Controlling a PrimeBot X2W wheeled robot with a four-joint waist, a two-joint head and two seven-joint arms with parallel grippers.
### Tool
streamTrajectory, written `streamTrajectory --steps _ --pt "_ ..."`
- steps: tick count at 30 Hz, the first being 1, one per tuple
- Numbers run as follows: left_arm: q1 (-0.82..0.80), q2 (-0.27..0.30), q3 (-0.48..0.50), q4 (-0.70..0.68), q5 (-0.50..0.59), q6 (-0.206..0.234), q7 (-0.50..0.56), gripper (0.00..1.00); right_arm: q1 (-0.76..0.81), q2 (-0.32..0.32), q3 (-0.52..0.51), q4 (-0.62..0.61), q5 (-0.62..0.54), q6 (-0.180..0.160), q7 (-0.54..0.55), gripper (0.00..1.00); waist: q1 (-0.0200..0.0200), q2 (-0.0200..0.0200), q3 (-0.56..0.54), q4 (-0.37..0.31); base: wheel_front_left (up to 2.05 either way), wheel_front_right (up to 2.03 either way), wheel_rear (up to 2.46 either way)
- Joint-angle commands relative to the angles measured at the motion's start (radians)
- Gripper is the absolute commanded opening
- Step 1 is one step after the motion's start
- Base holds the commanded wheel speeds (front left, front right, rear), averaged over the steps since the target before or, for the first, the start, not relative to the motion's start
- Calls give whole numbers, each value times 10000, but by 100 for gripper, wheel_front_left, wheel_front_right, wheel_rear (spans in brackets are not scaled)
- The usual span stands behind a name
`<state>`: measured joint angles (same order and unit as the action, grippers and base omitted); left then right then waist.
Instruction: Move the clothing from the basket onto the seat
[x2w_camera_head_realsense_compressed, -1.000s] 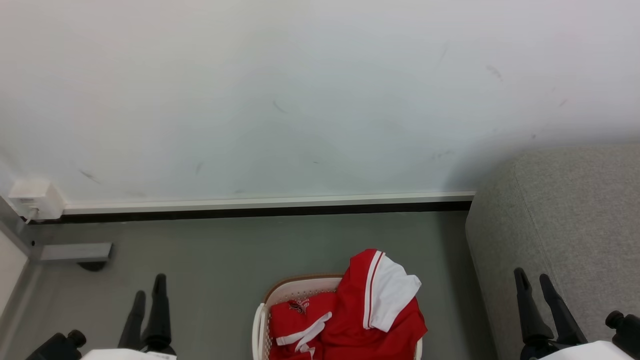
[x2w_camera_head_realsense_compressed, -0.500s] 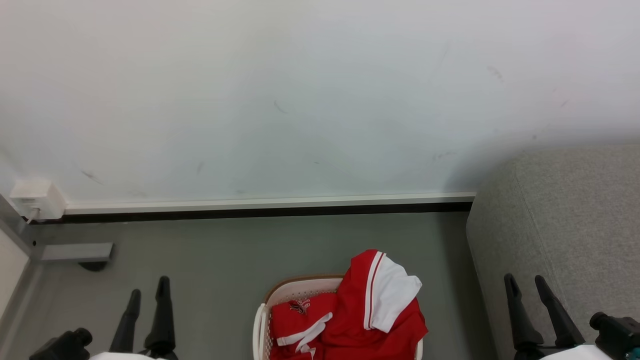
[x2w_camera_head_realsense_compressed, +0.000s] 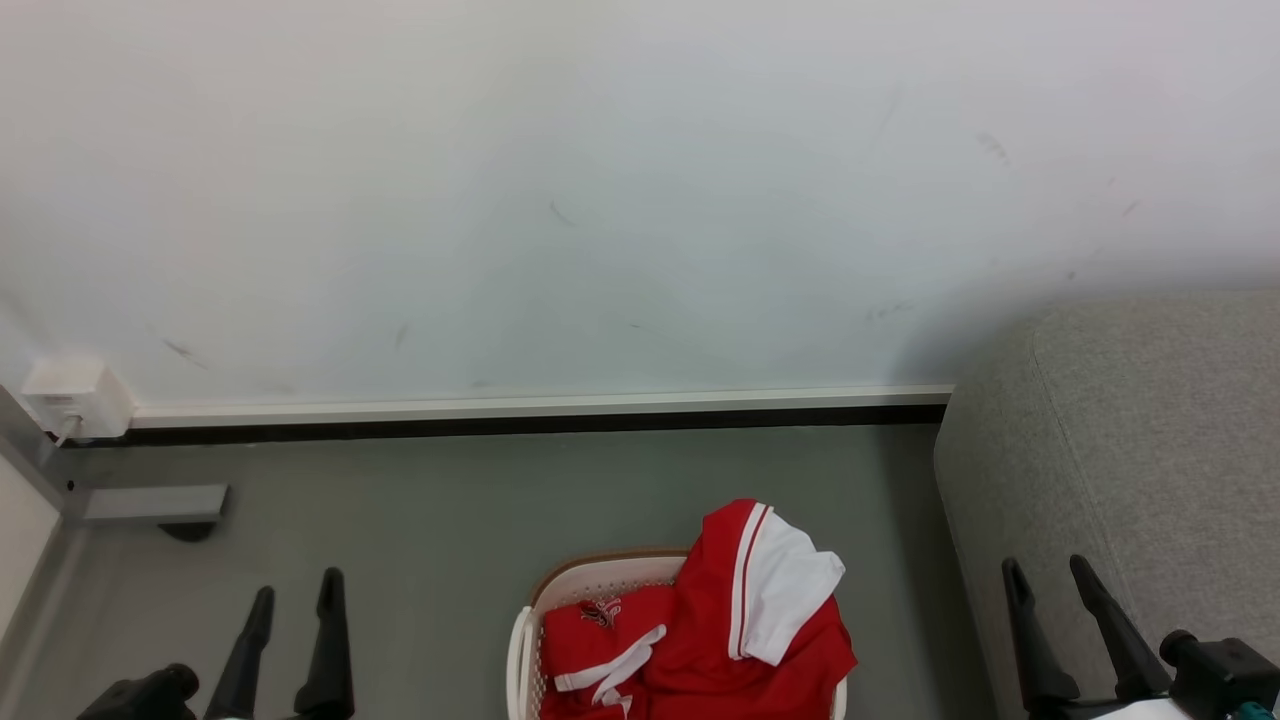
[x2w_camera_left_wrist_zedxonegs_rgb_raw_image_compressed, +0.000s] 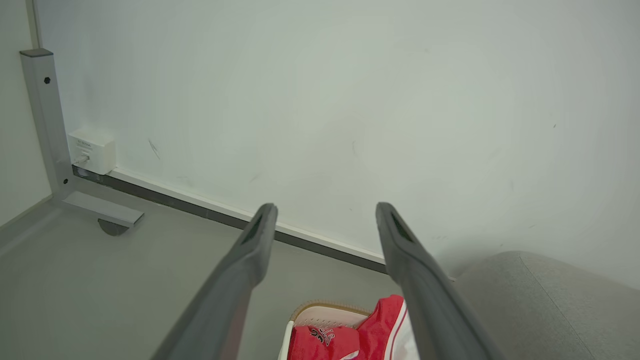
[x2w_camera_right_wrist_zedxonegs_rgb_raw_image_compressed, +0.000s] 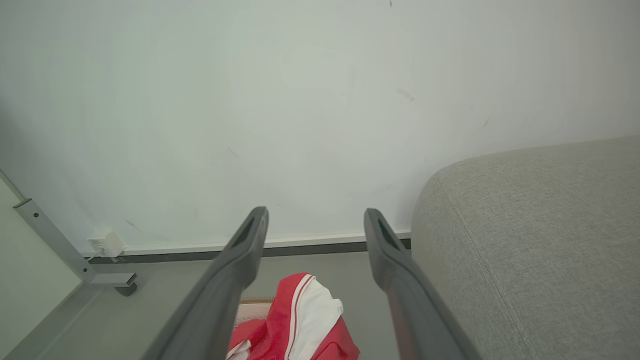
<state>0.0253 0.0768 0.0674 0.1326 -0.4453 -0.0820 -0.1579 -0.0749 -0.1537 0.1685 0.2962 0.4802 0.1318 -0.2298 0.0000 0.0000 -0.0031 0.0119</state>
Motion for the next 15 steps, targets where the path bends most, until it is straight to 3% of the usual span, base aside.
streamTrajectory --steps 1,15 --pt "56 118 26 -80 287 9 -94 100 48 -11 -67 4 -289 -12 -71 100 0 0 1 2 0 0 0" --pt "205 232 -46 194 1430 -183 -409 100 170 279 -237 348 -1570 -15 -167 100 0 0 4 19 0 0 0"
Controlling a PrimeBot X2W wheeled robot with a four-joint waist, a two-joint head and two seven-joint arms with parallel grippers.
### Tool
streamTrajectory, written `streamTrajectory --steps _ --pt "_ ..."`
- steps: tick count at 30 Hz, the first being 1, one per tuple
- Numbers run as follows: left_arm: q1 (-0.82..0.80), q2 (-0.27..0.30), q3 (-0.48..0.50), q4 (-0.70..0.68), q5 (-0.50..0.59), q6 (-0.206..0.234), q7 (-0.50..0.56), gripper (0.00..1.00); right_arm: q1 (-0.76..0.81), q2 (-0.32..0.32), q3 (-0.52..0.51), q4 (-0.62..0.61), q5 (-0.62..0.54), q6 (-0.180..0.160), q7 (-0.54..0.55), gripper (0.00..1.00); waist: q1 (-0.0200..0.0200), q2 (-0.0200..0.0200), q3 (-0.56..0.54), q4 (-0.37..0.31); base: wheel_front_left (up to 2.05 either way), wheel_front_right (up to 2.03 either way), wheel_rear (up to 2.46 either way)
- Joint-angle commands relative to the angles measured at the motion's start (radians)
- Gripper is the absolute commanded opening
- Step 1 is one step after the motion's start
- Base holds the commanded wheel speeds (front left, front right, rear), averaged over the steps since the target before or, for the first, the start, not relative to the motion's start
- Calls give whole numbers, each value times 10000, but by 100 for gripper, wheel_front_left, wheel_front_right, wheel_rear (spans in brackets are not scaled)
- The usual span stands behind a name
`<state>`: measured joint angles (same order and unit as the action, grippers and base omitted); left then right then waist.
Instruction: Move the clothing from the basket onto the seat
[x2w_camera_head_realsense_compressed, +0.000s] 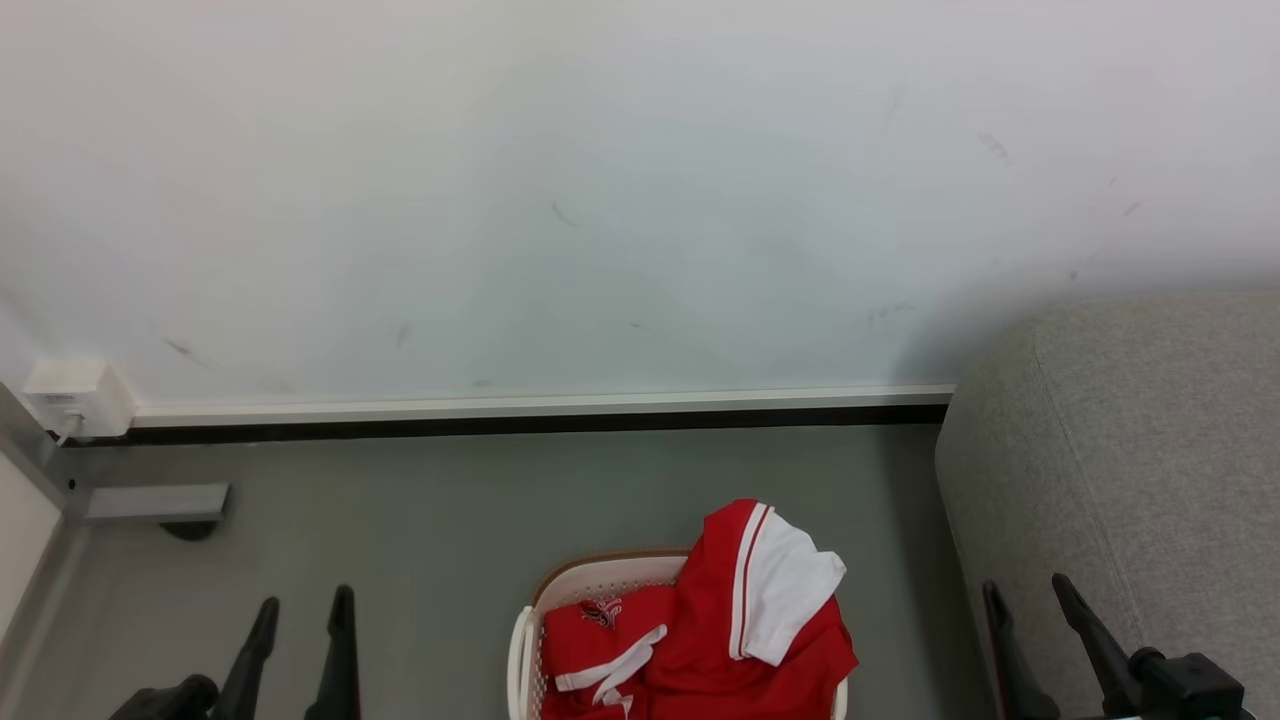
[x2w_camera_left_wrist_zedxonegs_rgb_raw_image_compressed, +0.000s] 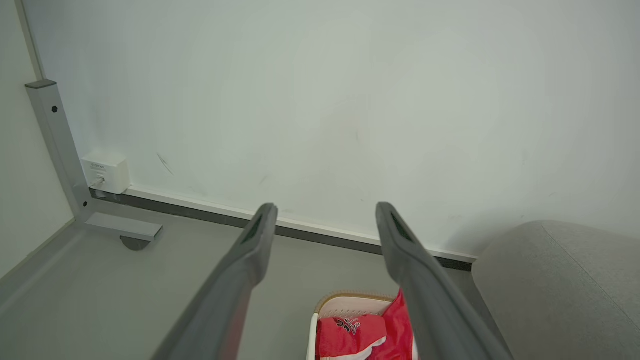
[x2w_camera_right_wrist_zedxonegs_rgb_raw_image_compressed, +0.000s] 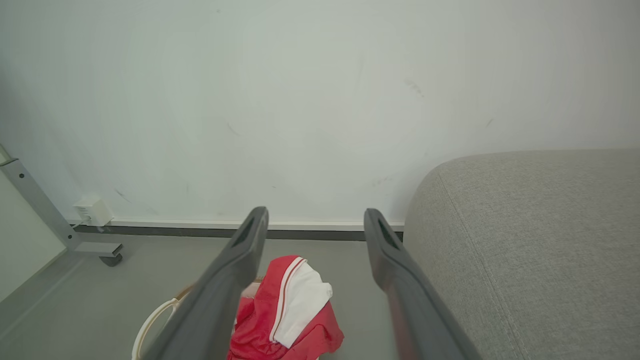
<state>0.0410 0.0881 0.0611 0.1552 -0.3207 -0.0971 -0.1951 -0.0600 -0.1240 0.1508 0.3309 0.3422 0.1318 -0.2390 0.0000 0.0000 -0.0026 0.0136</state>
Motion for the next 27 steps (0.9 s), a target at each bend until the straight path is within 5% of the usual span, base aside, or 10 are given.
streamTrajectory --steps 1,27 --pt "56 127 7 -5 260 -57 -70 100 25 9 -75 12 -279 -15 -83 100 0 0 -5 2 0 0 0" --pt "241 6 203 407 2119 -268 -577 100 57 491 -461 753 -1753 -19 -214 100 0 0 -25 -1 0 0 0"
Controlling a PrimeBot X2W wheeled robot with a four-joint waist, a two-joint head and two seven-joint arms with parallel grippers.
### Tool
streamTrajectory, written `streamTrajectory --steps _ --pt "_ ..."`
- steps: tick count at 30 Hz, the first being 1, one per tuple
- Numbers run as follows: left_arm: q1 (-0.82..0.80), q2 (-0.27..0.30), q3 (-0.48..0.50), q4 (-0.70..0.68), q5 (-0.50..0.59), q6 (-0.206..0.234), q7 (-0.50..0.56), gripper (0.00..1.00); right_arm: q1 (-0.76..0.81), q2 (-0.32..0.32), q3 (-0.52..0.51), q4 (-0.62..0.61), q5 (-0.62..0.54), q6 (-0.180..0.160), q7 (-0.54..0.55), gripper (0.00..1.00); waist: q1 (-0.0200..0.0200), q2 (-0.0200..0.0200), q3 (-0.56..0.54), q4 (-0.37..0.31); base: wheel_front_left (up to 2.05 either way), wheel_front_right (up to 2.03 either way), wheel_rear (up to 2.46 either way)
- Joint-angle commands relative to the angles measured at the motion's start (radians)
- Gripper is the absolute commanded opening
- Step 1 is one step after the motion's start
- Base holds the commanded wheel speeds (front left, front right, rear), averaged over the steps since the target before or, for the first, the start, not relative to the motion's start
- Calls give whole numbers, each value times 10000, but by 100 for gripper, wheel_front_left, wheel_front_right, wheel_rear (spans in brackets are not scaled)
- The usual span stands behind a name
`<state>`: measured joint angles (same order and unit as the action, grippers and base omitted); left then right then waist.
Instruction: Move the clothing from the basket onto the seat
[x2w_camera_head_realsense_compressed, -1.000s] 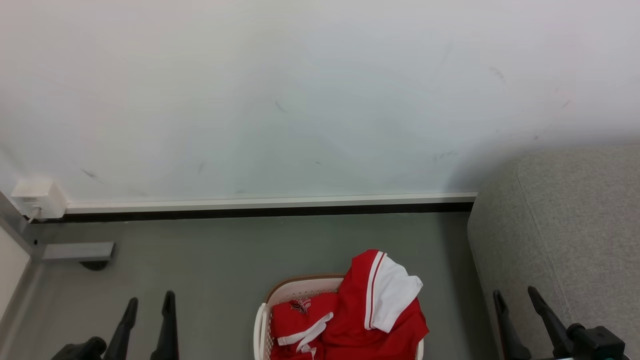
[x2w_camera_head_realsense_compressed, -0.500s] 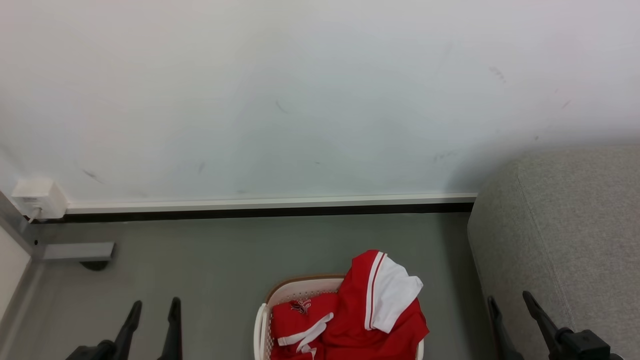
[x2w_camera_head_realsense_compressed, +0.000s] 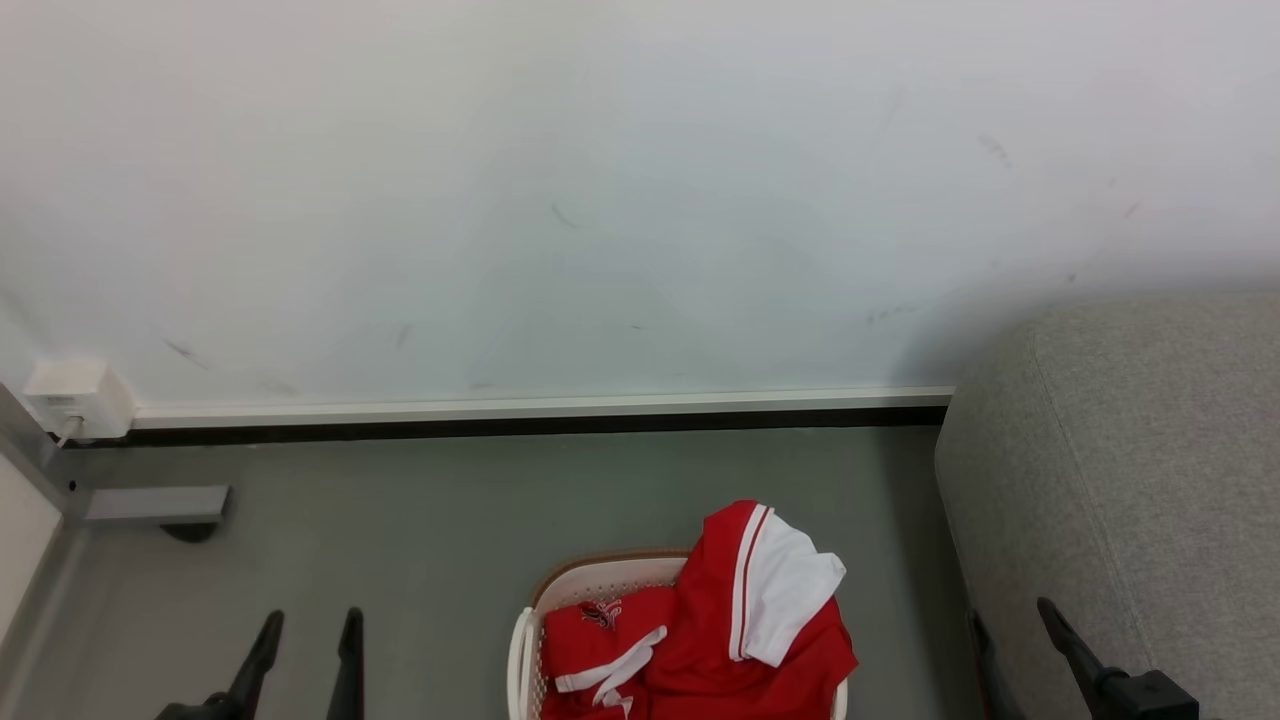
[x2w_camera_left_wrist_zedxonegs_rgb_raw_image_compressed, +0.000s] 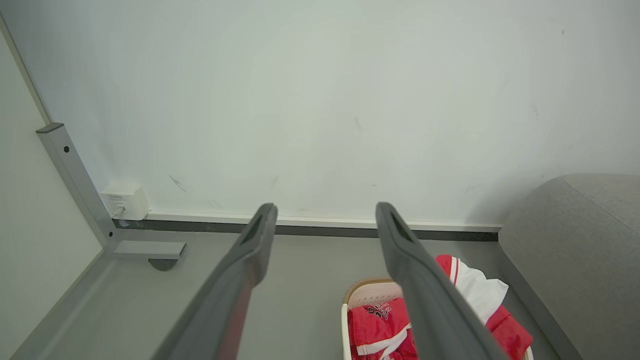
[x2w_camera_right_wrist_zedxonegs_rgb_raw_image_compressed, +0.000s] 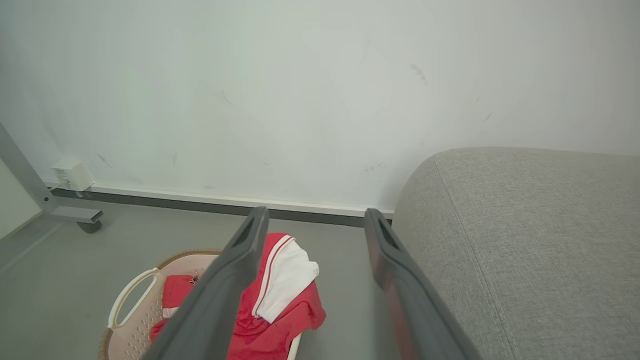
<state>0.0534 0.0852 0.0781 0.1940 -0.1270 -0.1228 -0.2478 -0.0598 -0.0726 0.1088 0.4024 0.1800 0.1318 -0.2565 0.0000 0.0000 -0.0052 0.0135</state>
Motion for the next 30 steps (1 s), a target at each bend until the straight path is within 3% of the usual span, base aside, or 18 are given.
streamTrajectory --steps 1,8,30 --pt "124 28 47 44 235 -21 -71 100 57 -19 -38 74 -192 -20 -48 100 0 0 -1 -1 0 0 0" --pt "189 18 96 107 669 -67 -182 100 62 72 -266 308 -470 -21 -96 100 0 0 -20 -26 0 0 0" --pt "98 -111 307 323 135 -77 -171 100 -78 129 -382 430 -56 -21 -75 100 0 0 40 -239 0 0 0"
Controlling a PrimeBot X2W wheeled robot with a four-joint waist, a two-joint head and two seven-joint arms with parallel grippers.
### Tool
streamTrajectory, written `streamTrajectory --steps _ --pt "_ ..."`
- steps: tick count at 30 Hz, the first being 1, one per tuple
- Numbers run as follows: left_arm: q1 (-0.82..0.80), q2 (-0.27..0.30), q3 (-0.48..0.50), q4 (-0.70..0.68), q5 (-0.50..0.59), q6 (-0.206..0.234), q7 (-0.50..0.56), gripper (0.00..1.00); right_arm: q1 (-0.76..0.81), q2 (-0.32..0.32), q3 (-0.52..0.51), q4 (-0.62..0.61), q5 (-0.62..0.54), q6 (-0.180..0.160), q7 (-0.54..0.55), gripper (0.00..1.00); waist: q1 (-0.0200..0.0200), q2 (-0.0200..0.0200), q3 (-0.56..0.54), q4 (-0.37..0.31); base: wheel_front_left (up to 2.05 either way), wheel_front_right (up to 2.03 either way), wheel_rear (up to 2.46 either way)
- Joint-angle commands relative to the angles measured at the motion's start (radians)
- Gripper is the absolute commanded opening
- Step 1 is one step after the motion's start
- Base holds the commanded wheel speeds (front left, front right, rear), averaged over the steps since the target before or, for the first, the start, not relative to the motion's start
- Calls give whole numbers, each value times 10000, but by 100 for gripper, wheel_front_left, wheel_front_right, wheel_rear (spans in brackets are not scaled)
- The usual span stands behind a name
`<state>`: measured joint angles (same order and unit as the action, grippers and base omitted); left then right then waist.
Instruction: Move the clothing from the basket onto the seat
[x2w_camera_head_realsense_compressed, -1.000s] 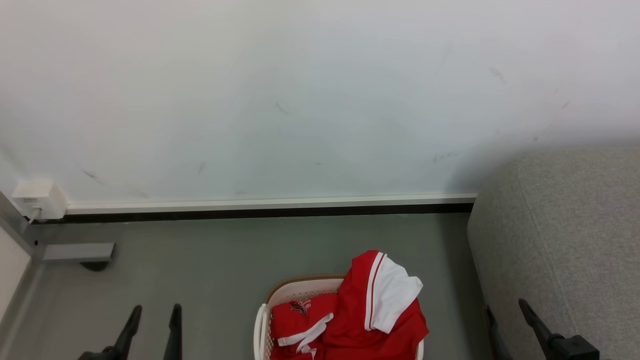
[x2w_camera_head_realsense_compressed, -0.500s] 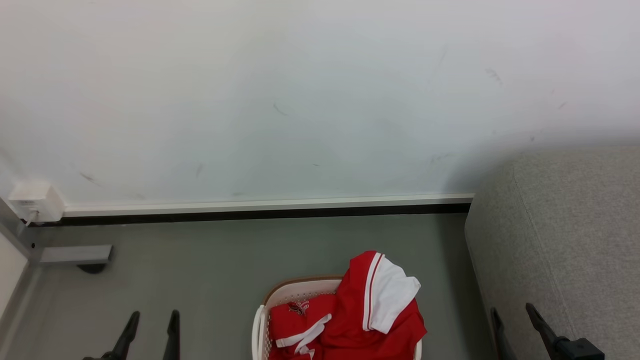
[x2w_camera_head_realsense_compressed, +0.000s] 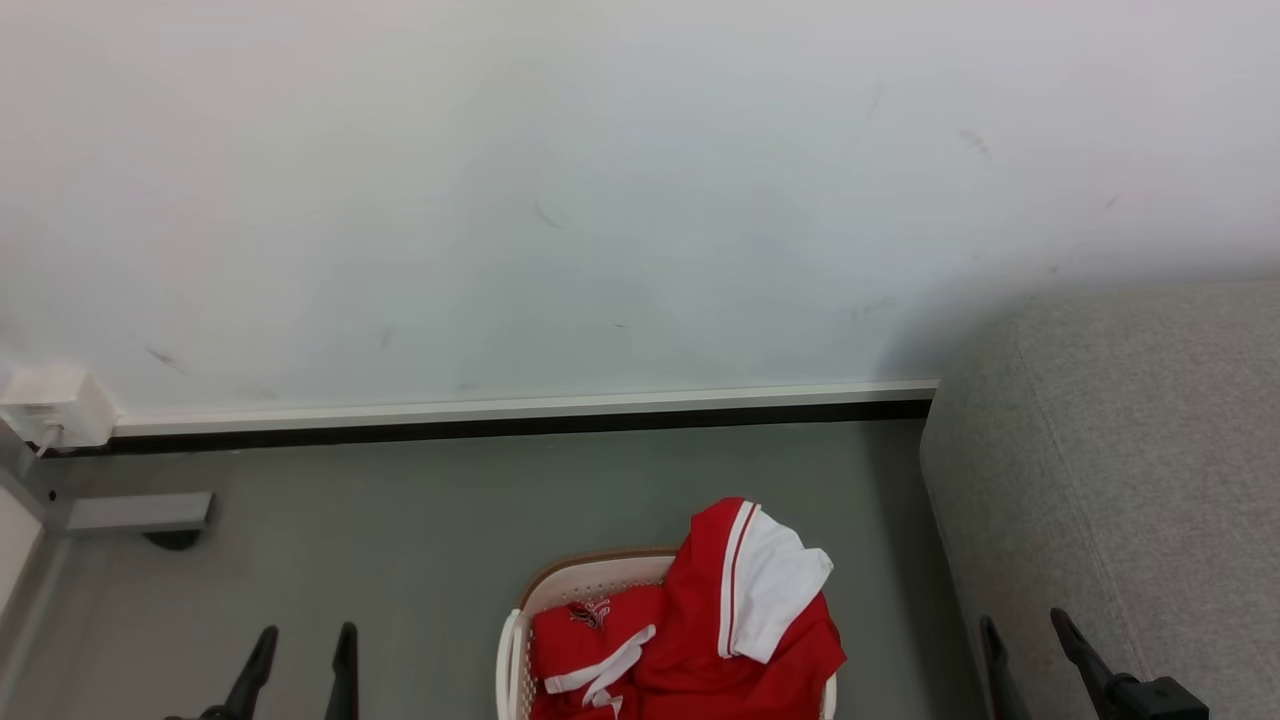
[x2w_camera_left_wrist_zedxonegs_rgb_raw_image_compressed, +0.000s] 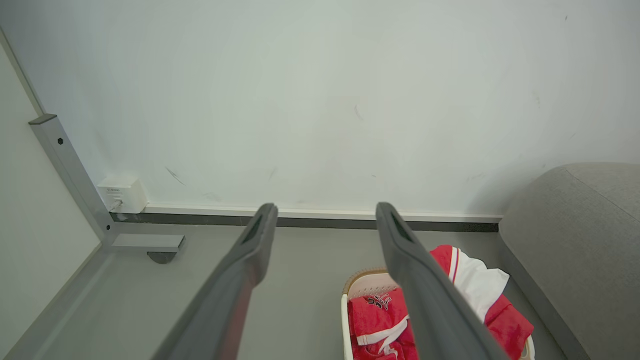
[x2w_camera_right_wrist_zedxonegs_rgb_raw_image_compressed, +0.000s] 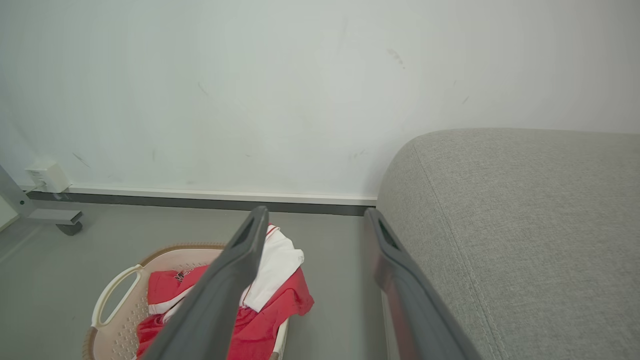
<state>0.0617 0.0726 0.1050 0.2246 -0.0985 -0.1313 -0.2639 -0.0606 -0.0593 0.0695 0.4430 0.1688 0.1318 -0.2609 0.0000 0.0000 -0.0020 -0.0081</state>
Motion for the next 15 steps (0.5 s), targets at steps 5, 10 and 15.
streamTrajectory --steps 5,10,15 --pt "-22 109 27 -33 -82 6 -9 100 -126 2 159 -24 67 -21 -31 100 0 0 93 -283 0 0 0" --pt "-227 249 -20 -59 -172 6 -9 100 -199 8 256 -164 67 -21 -31 100 0 0 252 -786 0 0 0" --pt "-518 354 -209 -85 -192 5 -9 100 -262 30 262 -384 0 -21 -31 100 0 0 557 -1385 0 0 0"
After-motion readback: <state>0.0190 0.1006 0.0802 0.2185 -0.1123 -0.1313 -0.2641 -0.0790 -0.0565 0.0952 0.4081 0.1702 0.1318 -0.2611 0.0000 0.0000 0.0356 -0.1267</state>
